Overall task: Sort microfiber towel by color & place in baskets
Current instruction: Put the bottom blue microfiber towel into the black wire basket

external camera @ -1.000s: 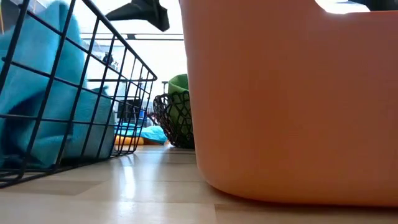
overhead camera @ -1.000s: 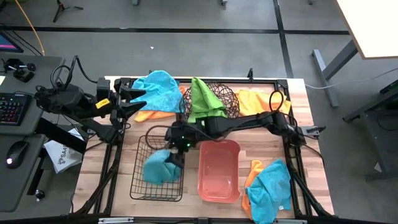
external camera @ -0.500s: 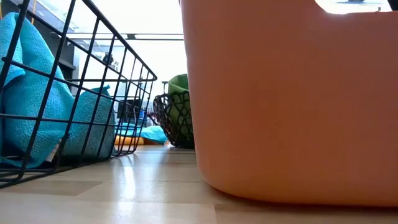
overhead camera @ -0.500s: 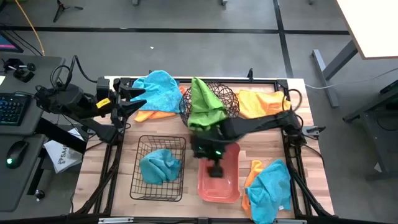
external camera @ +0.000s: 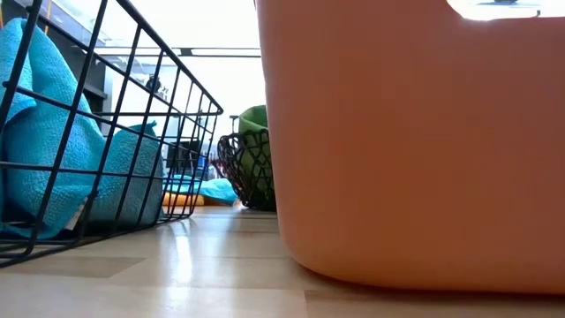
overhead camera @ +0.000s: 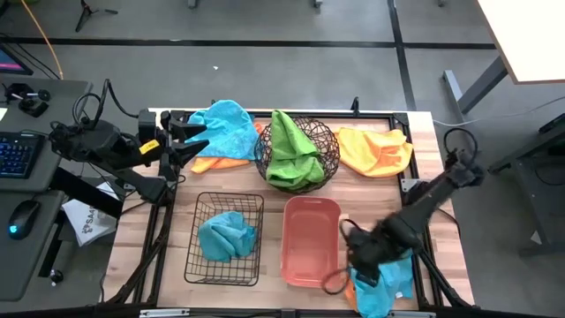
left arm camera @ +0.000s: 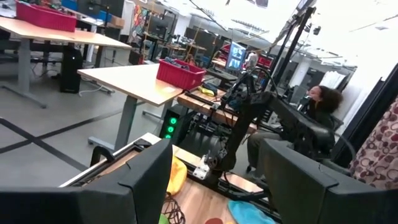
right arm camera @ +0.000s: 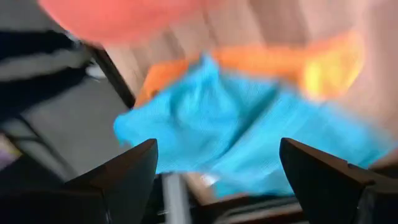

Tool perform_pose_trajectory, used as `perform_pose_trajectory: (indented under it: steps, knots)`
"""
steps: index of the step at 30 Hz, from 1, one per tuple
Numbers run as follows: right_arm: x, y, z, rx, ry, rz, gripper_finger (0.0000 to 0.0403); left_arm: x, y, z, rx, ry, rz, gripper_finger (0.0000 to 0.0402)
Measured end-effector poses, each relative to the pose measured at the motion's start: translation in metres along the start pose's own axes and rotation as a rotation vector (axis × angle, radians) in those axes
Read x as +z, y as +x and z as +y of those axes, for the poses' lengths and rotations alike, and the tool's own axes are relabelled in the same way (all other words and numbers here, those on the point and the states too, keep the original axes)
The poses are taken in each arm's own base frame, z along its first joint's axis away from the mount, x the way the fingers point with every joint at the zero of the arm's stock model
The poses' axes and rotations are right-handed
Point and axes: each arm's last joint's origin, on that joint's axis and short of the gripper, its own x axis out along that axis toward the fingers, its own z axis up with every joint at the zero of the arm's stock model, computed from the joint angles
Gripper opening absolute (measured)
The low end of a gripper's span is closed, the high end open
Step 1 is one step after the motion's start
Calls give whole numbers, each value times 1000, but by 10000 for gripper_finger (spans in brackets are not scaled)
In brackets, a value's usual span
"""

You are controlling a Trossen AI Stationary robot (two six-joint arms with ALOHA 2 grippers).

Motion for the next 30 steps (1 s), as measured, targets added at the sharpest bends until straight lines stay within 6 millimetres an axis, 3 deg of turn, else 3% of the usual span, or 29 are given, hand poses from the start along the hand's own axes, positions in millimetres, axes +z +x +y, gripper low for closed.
perform_pose_trajectory:
  steps: [5, 9, 23, 27, 30]
  knots:
    - [-20, 54, -13, 37, 303, 89, 331, 0, 0, 0, 2, 0, -1, 232]
    - [-23, 79, -21, -9, 425, 126, 329, 0, 0, 0, 2, 0, -1, 232]
    - [-16, 115, -27, -188, 523, 77, 246, 0, 0, 0, 14, -1, -4, 232]
    - [-15, 118, -26, -192, 492, 84, 181, 0, 0, 0, 14, -1, -4, 232]
    - [-16, 103, -20, -231, 459, 62, 74, 0, 0, 0, 14, -1, -4, 232]
